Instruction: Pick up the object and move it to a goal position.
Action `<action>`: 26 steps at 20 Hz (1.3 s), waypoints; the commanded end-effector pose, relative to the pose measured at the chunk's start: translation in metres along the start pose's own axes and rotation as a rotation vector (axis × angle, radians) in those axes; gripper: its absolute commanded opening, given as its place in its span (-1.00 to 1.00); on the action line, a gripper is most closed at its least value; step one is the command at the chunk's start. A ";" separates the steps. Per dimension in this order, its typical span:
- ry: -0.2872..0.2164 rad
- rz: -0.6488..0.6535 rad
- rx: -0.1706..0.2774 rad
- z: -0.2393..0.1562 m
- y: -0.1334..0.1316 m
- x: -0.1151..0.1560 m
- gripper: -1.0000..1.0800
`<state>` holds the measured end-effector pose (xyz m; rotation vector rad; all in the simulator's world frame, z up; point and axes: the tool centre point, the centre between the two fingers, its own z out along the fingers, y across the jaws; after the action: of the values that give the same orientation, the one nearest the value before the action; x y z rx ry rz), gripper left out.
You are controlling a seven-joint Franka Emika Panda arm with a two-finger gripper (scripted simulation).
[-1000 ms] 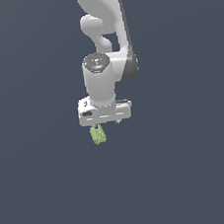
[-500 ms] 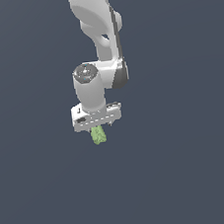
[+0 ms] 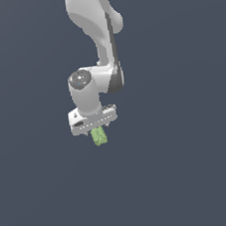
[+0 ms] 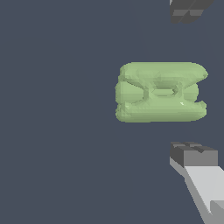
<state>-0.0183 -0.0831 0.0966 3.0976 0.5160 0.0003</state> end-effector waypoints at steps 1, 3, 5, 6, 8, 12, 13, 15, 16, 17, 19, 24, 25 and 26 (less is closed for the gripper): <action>0.000 -0.011 0.001 0.002 0.001 -0.001 0.92; 0.000 -0.013 0.001 0.002 0.002 -0.002 0.92; 0.000 -0.009 0.001 0.002 0.002 -0.001 0.92; 0.000 -0.009 0.001 0.003 0.002 -0.002 0.92; 0.000 -0.009 0.001 0.008 0.001 -0.002 0.92; 0.000 -0.011 0.001 0.026 0.001 -0.002 0.92; 0.000 -0.012 0.001 0.032 0.001 -0.002 0.92; 0.000 -0.012 0.001 0.041 0.001 -0.003 0.92; 0.000 -0.012 0.001 0.045 0.001 -0.003 0.92; 0.000 -0.012 0.001 0.048 0.001 -0.003 0.92; 0.000 -0.013 0.001 0.051 0.001 -0.002 0.92; 0.000 -0.013 0.001 0.052 0.002 -0.002 -1.00; 0.000 -0.013 0.001 0.052 0.002 -0.002 -1.00; 0.000 -0.013 0.001 0.052 0.002 -0.002 -1.00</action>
<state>-0.0193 -0.0856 0.0452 3.0952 0.5355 0.0011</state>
